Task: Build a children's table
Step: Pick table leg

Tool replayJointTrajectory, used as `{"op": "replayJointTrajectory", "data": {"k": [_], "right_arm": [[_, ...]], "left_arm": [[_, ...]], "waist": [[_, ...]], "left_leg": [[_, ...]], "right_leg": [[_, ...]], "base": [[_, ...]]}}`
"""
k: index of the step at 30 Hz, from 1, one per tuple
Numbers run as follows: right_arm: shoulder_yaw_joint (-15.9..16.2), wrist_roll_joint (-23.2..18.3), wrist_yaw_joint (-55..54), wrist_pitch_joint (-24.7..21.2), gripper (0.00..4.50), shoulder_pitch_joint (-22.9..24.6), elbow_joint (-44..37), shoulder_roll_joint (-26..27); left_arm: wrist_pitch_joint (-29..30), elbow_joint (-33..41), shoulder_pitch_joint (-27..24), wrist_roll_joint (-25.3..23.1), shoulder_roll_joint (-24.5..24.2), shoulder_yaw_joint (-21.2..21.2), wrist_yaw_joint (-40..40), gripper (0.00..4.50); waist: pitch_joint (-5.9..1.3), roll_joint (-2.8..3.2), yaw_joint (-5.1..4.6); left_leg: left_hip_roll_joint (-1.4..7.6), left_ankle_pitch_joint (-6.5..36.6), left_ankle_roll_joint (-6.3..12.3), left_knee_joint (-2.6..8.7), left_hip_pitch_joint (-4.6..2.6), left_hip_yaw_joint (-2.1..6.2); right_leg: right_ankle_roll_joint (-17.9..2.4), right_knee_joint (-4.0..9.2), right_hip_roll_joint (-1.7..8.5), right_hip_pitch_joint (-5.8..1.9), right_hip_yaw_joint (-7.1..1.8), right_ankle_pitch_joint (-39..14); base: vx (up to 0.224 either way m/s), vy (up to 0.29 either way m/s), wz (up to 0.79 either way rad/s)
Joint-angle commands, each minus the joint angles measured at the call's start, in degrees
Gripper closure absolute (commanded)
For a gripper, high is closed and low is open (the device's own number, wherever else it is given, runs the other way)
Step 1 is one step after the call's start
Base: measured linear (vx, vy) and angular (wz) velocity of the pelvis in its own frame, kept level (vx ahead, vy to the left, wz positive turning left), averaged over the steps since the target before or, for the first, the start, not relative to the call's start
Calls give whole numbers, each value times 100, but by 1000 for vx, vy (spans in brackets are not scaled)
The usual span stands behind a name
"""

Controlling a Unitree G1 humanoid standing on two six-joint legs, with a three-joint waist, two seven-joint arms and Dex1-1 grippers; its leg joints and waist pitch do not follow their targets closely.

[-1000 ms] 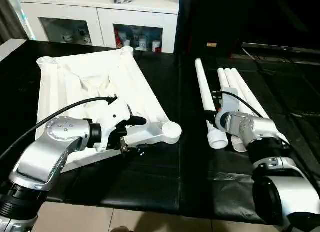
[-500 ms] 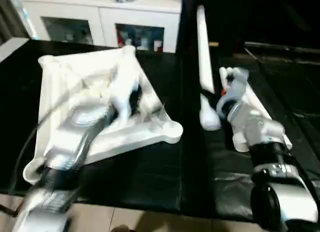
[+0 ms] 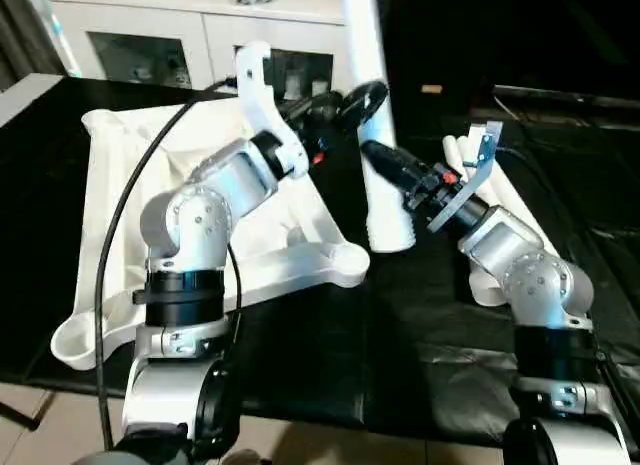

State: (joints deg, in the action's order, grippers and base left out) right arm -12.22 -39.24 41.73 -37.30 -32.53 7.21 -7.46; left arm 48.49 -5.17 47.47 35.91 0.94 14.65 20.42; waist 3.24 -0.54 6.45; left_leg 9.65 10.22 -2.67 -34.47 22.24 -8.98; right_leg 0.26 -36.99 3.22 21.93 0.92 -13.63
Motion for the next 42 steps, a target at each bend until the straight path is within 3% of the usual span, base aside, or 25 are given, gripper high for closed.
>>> {"op": "replayJointTrajectory", "data": {"k": [1, 4, 6, 7, 10, 13, 17, 18, 24, 27, 36, 42], "right_arm": [[63, -115, 87, -53, 266, 41, -195, -64], [112, -214, 146, -106, 266, 77, -303, -89], [140, -230, 170, -114, 266, 96, -346, -97], [177, -215, 190, -110, 266, 114, -378, -111], [311, -22, 182, 3, 266, 152, -450, -128], [307, -149, 224, -45, 266, 176, -570, -71], [235, -535, 368, -245, 266, 253, -716, -40], [232, -590, 411, -284, 266, 269, -737, -45], [358, -902, 773, -521, 266, 426, -994, -156], [413, -1104, 914, -685, 266, 510, -1109, -257], [476, -1248, 1027, -843, 266, 616, -1261, -398], [506, -1174, 981, -740, 266, 598, -1231, -462]], "left_arm": [[60, 78, 148, 113, 69, 62, -142, 0], [51, 106, 210, 353, 238, 226, -239, 0], [64, 117, 230, 448, 288, 293, -298, 0], [69, 122, 241, 476, 305, 320, -351, 27], [46, 114, 265, 467, 318, 330, -511, 34], [21, 122, 273, 562, 341, 380, -506, 75], [28, 320, 99, 1169, 322, 487, 255, 112], [33, 384, 0, 1335, 277, 468, 575, 120], [442, 493, -233, 2179, 76, 544, 1622, 140], [694, 551, -288, 2488, -153, 415, 2111, 173], [1016, 610, -305, 3086, -477, 402, 2837, 235], [889, 478, -243, 2932, -579, 324, 2782, 255]], "waist": [[-402, -43, 17], [-403, -74, 23], [-408, -61, 40], [-401, -82, 29], [-392, -93, 36], [-386, -88, 33], [-384, -85, 46], [-382, -117, 45], [-376, -84, 31], [-360, -82, 34], [-363, -64, 29], [-368, -66, 36]], "left_leg": [[249, 262, 259, 329, -97, 35], [243, 205, 259, 327, -88, 31], [253, 174, 263, 327, -91, 41], [247, 170, 279, 328, -85, 37], [246, 210, 263, 332, -81, 39], [250, 223, 248, 343, -85, 44], [244, 207, 250, 345, -92, 40], [250, 206, 263, 346, -81, 34], [251, 259, 237, 358, -95, 35], [249, 397, 160, 374, -115, 37], [251, 378, 33, 383, -115, 36], [253, 350, -9, 382, -105, 39]], "right_leg": [[-1485, 410, 407, -305, -173, 513], [-1463, 407, 413, -320, -175, 566], [-1475, 400, 414, -310, -169, 617], [-1462, 405, 407, -308, -168, 637], [-1382, 418, 416, -312, -173, 506], [-1326, 429, 418, -305, -174, 405], [-1385, 424, 423, -296, -172, 419], [-1423, 410, 416, -299, -171, 471], [-1402, 414, 407, -281, -170, 397], [-1374, 434, 408, -280, -173, 220], [-1329, 423, 408, -278, -178, 292], [-1305, 416, 414, -290, -178, 361]], "base": [[0, 0, 0], [0, 0, 0], [0, 0, 0], [0, 0, 0], [0, 0, 0], [0, 0, 0], [0, 0, 0], [0, 0, 0], [0, 0, 0], [0, 0, 0], [0, 0, 0], [0, 0, 0]]}}
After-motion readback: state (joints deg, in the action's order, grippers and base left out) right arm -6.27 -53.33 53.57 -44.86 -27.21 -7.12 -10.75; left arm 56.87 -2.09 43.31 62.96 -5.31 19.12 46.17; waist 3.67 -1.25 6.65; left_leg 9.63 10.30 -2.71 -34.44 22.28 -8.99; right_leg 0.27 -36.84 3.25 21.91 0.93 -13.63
